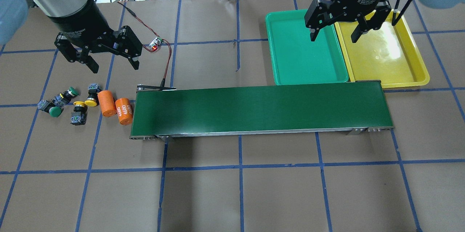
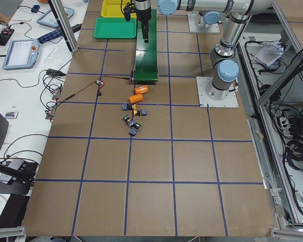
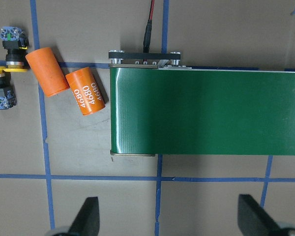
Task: Sort buttons by color to trays
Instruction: 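Move the left gripper down toward the orange cylinders beside the belt, then lower the left gripper and grasp the plain orange cylinder upright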
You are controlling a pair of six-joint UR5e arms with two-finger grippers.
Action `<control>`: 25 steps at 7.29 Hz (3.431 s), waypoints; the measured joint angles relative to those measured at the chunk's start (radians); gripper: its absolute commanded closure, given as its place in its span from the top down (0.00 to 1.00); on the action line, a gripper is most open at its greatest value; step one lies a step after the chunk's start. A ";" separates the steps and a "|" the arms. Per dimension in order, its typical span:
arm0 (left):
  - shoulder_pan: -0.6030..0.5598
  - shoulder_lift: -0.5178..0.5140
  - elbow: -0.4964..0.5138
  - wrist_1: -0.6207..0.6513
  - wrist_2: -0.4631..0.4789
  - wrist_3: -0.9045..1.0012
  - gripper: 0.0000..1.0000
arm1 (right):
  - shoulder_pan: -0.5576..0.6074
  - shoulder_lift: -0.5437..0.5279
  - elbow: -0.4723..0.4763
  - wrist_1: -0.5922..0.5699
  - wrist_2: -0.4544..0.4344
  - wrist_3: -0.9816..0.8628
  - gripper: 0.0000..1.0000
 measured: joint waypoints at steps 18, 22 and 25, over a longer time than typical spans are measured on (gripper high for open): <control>0.083 -0.019 -0.010 0.130 0.066 0.206 1.00 | -0.003 -0.001 0.000 0.001 0.000 0.000 1.00; 0.135 -0.069 -0.050 0.175 0.052 -0.190 1.00 | -0.002 -0.001 0.000 0.001 -0.001 0.000 1.00; 0.198 -0.154 -0.158 0.321 0.013 -0.230 1.00 | 0.000 -0.001 0.000 0.001 -0.001 0.000 1.00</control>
